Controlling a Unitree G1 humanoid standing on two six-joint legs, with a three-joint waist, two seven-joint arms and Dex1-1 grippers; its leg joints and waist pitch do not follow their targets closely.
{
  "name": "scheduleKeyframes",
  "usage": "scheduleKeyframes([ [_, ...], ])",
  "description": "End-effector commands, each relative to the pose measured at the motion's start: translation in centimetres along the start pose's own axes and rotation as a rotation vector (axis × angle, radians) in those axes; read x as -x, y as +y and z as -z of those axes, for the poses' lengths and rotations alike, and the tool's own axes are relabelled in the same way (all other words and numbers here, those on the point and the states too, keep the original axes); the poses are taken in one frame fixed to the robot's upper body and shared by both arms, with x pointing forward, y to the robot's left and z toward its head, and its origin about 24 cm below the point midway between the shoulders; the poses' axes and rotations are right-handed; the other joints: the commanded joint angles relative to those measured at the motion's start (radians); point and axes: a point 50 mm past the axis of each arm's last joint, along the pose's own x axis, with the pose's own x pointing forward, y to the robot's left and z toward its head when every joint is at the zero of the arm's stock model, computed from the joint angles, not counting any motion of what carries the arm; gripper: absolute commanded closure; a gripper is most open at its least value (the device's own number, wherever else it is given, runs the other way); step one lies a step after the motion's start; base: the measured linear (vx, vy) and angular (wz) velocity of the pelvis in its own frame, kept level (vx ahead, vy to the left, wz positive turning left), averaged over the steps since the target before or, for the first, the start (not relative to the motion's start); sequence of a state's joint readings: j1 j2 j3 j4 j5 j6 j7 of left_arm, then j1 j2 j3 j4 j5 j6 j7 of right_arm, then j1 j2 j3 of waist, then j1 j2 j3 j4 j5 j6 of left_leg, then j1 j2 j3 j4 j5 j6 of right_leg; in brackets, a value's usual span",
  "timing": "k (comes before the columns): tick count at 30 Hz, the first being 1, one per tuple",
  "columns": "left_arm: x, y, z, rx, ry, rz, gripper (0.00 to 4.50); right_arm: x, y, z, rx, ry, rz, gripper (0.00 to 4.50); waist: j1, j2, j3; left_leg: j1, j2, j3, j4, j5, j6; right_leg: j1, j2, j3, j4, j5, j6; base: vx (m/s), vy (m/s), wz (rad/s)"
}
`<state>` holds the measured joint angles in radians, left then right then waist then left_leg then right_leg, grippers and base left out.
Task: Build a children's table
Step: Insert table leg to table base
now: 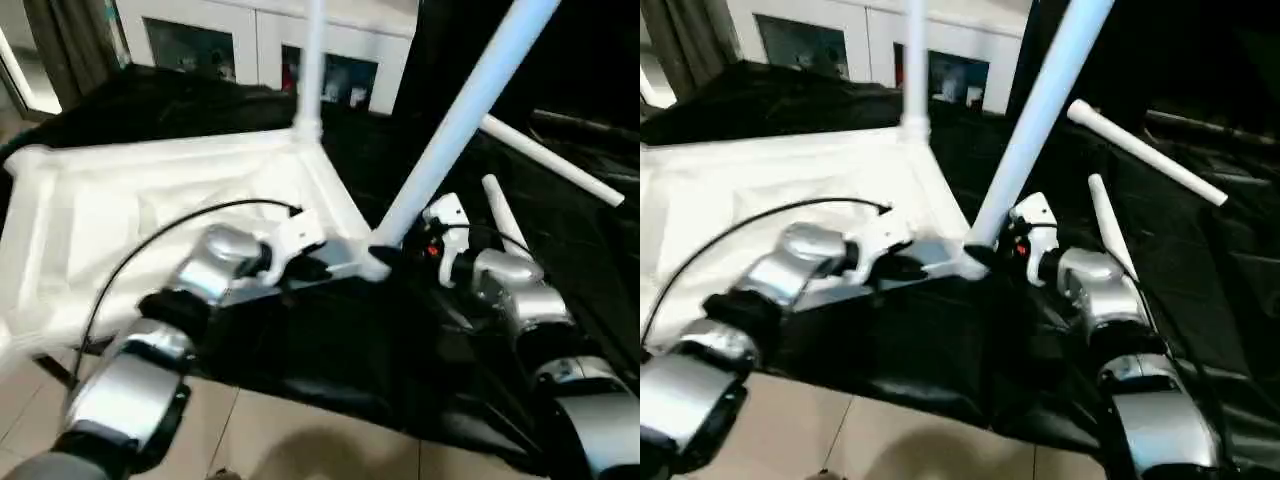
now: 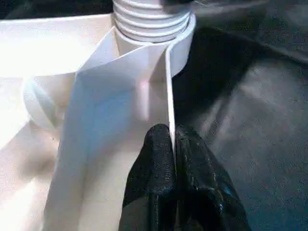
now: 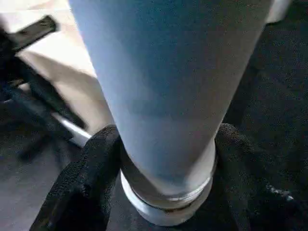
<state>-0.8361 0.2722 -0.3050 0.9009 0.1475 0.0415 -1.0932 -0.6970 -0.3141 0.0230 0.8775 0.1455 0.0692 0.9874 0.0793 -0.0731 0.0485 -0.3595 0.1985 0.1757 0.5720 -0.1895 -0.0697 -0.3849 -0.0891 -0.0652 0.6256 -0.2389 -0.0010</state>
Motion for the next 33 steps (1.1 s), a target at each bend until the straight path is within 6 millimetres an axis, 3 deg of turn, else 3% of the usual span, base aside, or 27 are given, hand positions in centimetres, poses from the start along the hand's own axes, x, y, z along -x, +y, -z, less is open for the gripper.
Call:
scheduleKeyframes([
  [1, -0.9, -1.7, 1.0, -0.014, 0.058, 0.157, 4.50, 1.0, -0.1, 0.2, 0.004, 0.062, -0.055, 1.86, 0.006, 0.000, -0.057, 0.010, 0.048, 0.002, -0.044, 0.011, 0.174, 0.053, -0.058, 0.043, -0.047, 0.189, -0.342, 0.000, 0.000, 0.00],
  [10, -0.4, -1.6, 0.6, -0.036, 0.048, 0.183, 4.50, 1.5, 0.6, 0.8, 0.000, 0.156, -0.141, 1.86, 0.015, -0.004, -0.056, 0.009, 0.046, 0.008, -0.046, -0.031, 0.106, 0.050, -0.062, 0.045, -0.050, 0.125, -0.320, 0.000, 0.000, 0.00],
  [18, -0.4, -1.7, 0.6, -0.034, 0.050, 0.198, 4.50, 1.0, 0.8, 0.9, -0.017, 0.172, -0.132, 1.86, 0.015, -0.002, -0.060, 0.008, 0.042, 0.009, -0.042, 0.003, 0.107, 0.052, -0.059, 0.045, -0.043, 0.190, -0.322, 0.000, 0.000, 0.00],
  [19, -0.4, -1.8, 0.6, -0.033, 0.050, 0.201, 4.50, 0.9, 1.0, 1.2, -0.034, 0.177, -0.134, 1.86, 0.015, 0.003, -0.060, 0.008, 0.043, 0.008, -0.043, -0.004, 0.103, 0.052, -0.059, 0.045, -0.043, 0.185, -0.323, 0.000, 0.000, 0.00],
  [25, -0.4, -1.7, 0.7, -0.032, 0.057, 0.190, 4.50, 0.8, 1.2, 3.1, -0.103, 0.173, -0.069, 1.86, 0.013, 0.004, -0.060, 0.010, 0.043, 0.008, -0.045, -0.037, 0.080, 0.053, -0.061, 0.046, -0.045, 0.168, -0.324, 0.000, 0.000, 0.00],
  [26, -0.4, -1.6, 0.7, -0.031, 0.057, 0.184, 4.50, 0.9, 1.3, 3.8, -0.130, 0.158, -0.037, 1.86, 0.014, 0.014, -0.058, 0.013, 0.044, 0.007, -0.048, -0.059, 0.070, 0.051, -0.062, 0.047, -0.049, 0.153, -0.323, 0.000, 0.000, 0.00],
  [30, -0.3, -1.6, 0.7, -0.030, 0.058, 0.180, 4.50, 1.0, 1.4, 4.8, -0.163, 0.142, -0.002, 1.87, 0.009, 0.011, -0.057, 0.015, 0.045, 0.005, -0.053, -0.109, 0.043, 0.051, -0.062, 0.047, -0.055, 0.099, -0.313, 0.000, 0.000, 0.00],
  [31, -0.3, -1.5, 0.7, -0.031, 0.060, 0.179, 4.50, 1.2, 1.6, 5.7, -0.196, 0.116, 0.042, 1.87, 0.010, 0.021, -0.058, 0.018, 0.046, 0.005, -0.054, -0.116, 0.036, 0.050, -0.064, 0.049, -0.058, 0.101, -0.310, 0.000, 0.000, 0.00],
  [33, -0.3, -1.5, 0.7, -0.031, 0.060, 0.179, 4.50, 1.2, 1.6, 5.8, -0.200, 0.112, 0.047, 1.87, 0.008, 0.016, -0.058, 0.016, 0.045, 0.003, -0.056, -0.124, 0.028, 0.053, -0.062, 0.047, -0.055, 0.102, -0.311, 0.000, 0.000, 0.00],
])
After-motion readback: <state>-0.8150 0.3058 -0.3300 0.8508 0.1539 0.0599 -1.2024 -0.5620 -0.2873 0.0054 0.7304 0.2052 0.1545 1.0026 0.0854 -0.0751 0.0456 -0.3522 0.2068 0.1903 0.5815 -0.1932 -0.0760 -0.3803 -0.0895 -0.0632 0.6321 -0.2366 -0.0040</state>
